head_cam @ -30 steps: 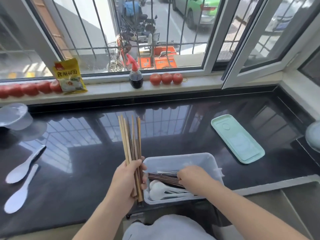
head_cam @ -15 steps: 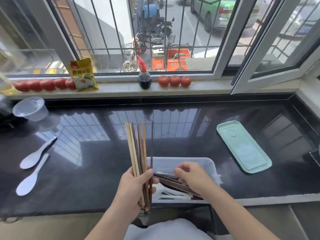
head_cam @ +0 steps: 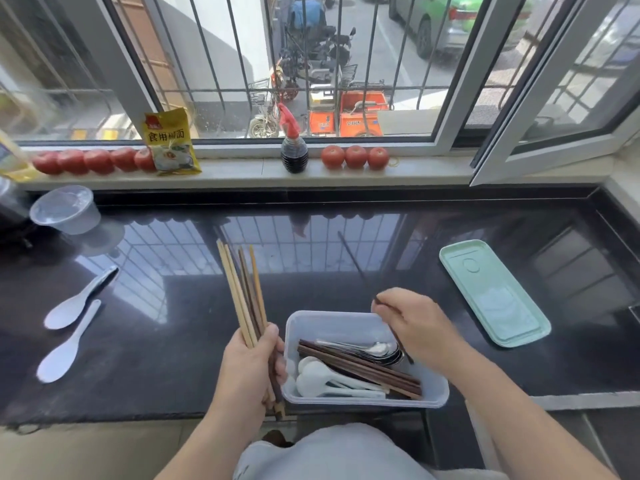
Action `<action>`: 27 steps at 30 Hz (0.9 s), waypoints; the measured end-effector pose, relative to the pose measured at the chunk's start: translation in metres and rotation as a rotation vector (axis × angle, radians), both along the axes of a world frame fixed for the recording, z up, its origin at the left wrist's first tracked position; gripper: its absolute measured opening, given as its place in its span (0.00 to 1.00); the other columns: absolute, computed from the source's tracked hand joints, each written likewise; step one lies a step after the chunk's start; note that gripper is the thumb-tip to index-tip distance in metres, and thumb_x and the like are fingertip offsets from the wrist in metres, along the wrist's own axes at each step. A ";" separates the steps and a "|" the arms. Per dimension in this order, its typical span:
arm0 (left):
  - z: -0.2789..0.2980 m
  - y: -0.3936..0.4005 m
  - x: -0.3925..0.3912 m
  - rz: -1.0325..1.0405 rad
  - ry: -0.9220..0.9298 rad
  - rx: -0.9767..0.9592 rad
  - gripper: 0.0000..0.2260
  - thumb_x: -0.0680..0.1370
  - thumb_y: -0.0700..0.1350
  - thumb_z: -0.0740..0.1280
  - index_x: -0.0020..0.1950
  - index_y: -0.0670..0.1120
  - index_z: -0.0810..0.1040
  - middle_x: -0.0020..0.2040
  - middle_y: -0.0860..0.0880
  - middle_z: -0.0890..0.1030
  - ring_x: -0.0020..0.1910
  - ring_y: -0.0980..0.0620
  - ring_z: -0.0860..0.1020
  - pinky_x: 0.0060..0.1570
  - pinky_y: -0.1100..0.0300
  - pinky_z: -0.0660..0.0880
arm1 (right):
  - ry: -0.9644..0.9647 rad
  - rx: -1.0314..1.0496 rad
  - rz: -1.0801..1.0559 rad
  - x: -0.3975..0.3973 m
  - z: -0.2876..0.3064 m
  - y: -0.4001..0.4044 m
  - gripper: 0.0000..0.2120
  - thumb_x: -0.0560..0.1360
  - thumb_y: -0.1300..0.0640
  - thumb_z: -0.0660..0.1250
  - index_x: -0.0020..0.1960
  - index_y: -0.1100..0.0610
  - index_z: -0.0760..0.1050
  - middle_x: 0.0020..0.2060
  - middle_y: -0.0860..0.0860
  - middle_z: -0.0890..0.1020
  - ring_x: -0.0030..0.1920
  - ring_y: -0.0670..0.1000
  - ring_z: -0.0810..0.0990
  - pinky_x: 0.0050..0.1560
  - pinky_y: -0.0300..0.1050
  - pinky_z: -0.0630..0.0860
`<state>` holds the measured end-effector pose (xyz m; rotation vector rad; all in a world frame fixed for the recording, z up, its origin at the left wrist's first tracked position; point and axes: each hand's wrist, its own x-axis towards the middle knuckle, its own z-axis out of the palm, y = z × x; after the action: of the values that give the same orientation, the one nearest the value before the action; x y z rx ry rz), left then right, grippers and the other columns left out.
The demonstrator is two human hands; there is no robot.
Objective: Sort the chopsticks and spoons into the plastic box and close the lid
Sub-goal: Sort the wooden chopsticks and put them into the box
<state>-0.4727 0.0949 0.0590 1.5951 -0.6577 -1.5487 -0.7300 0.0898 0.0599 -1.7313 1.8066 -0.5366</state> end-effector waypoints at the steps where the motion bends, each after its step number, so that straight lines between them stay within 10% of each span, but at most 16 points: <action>1: -0.002 -0.001 0.003 0.025 0.011 0.006 0.08 0.84 0.44 0.65 0.48 0.42 0.73 0.29 0.46 0.75 0.25 0.49 0.69 0.26 0.58 0.67 | 0.272 0.122 0.172 -0.002 -0.014 -0.002 0.09 0.83 0.53 0.60 0.47 0.52 0.76 0.42 0.48 0.80 0.44 0.52 0.78 0.47 0.50 0.75; 5: -0.004 -0.002 0.003 0.085 0.105 0.044 0.08 0.84 0.44 0.65 0.47 0.43 0.71 0.30 0.46 0.75 0.25 0.49 0.69 0.26 0.59 0.67 | 0.652 0.352 0.472 0.021 -0.068 -0.001 0.08 0.82 0.57 0.60 0.46 0.54 0.76 0.40 0.52 0.76 0.46 0.58 0.79 0.39 0.49 0.70; 13: -0.011 0.007 0.000 -0.008 0.097 0.048 0.05 0.82 0.37 0.66 0.56 0.38 0.80 0.33 0.41 0.77 0.30 0.47 0.73 0.29 0.55 0.72 | 0.617 0.311 0.374 0.039 -0.095 -0.002 0.04 0.79 0.55 0.64 0.50 0.56 0.75 0.47 0.54 0.78 0.47 0.59 0.77 0.39 0.48 0.71; 23: 0.002 0.015 -0.025 -0.189 0.159 -0.009 0.05 0.80 0.36 0.69 0.55 0.40 0.80 0.43 0.39 0.86 0.39 0.43 0.83 0.37 0.53 0.78 | -0.720 0.316 -0.183 0.072 -0.001 0.027 0.05 0.81 0.56 0.66 0.50 0.53 0.82 0.36 0.48 0.82 0.34 0.48 0.78 0.41 0.43 0.78; 27: 0.011 0.018 -0.037 -0.312 0.168 -0.009 0.07 0.79 0.38 0.71 0.56 0.43 0.83 0.47 0.38 0.87 0.45 0.41 0.86 0.40 0.53 0.80 | -0.864 0.259 -0.289 0.085 0.011 0.030 0.08 0.82 0.59 0.65 0.50 0.61 0.81 0.44 0.57 0.86 0.43 0.57 0.86 0.46 0.53 0.84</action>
<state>-0.5096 0.1127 0.0703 1.3841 -0.8472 -1.8794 -0.6446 0.1198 0.0704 -0.8459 1.3913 -0.9398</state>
